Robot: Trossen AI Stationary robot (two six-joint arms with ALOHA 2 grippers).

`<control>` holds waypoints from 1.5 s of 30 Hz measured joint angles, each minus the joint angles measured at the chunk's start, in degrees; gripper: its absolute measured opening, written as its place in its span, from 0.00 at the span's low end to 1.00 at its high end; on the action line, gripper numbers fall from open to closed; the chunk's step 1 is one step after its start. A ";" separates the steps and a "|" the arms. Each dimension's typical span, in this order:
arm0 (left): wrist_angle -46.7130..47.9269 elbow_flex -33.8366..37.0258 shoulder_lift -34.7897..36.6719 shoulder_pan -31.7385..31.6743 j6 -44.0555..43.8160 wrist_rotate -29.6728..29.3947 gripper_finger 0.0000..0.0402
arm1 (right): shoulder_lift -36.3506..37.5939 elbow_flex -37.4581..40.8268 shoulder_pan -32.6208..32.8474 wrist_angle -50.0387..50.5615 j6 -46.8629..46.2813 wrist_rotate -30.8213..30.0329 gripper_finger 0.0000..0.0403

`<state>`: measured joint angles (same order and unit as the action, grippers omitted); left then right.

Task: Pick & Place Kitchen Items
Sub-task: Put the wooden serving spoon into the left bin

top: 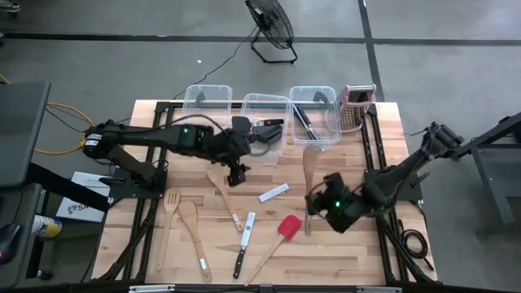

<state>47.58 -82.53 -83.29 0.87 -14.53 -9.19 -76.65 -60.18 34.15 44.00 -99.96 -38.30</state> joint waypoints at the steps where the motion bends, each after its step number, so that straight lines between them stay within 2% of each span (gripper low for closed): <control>1: -1.39 -0.04 0.00 -0.80 0.38 0.99 0.63 | 1.17 0.00 -1.13 -0.41 3.53 -1.46 0.17; 6: -7.84 -0.08 0.61 -4.34 2.38 6.63 0.63 | 8.03 -0.02 -7.98 -3.26 24.03 -6.20 0.17; 11: -14.48 -0.04 0.52 -7.07 2.74 11.55 0.63 | 15.25 -0.02 -17.07 -11.40 49.25 -5.71 0.17; 15: -20.75 -0.02 0.52 -9.32 2.74 14.77 0.63 | 19.71 -0.09 -24.77 -20.07 67.67 0.54 0.17; 20: -28.68 -0.02 0.52 -11.92 2.06 15.77 0.63 | 22.11 -0.09 -35.56 -28.43 83.25 15.89 0.17; 27: -36.59 -0.02 0.50 -14.17 -0.26 15.71 0.63 | 21.07 -0.11 -49.05 -37.44 90.47 40.10 0.17; 32: -39.25 -0.01 0.46 -13.98 -0.32 15.70 0.63 | 18.99 -0.11 -55.12 -44.86 90.94 53.66 0.17; 37: -41.44 0.00 -0.20 -13.99 -0.31 15.69 0.63 | 15.59 -0.11 -58.02 -52.24 88.81 62.24 0.17; 45: -41.42 0.05 -1.13 -13.97 -0.30 16.17 0.63 | 10.04 -0.11 -59.49 -60.50 85.49 68.83 0.17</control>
<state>6.16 -82.48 -84.41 -13.10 -14.83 6.99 -66.62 -60.29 -25.34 -16.50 -14.47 30.52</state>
